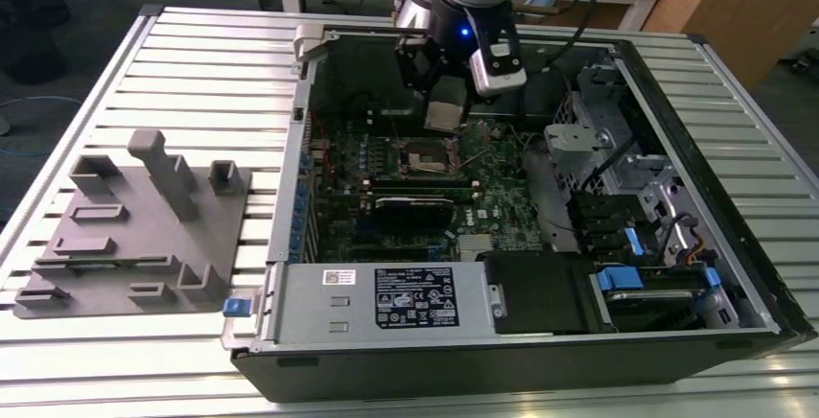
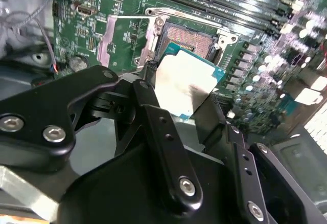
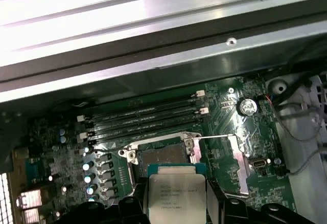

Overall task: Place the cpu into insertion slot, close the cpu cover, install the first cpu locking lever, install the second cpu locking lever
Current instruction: 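Place the cpu into insertion slot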

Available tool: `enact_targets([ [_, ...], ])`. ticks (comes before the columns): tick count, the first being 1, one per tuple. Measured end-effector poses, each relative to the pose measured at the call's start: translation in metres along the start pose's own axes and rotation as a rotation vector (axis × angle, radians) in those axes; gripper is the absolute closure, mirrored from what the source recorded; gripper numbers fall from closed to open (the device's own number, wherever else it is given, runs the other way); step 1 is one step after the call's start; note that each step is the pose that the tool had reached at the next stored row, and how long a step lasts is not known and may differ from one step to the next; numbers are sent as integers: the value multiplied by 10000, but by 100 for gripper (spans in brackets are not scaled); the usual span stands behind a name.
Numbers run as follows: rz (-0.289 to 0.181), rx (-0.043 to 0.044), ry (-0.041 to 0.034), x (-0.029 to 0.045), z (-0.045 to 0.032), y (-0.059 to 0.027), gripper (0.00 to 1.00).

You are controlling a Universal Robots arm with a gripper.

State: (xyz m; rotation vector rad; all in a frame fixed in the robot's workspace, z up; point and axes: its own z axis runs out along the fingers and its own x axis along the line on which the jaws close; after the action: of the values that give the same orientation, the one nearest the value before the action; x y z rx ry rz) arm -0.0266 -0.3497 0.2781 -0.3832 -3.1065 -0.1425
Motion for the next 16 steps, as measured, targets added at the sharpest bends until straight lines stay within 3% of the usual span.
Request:
enact_targets([
  [6,83,-3,-8,0,1,0,46],
  [7,426,-9,-38,0,3,0,46],
  [16,2053,-41,-184,0,18,-2,46],
])
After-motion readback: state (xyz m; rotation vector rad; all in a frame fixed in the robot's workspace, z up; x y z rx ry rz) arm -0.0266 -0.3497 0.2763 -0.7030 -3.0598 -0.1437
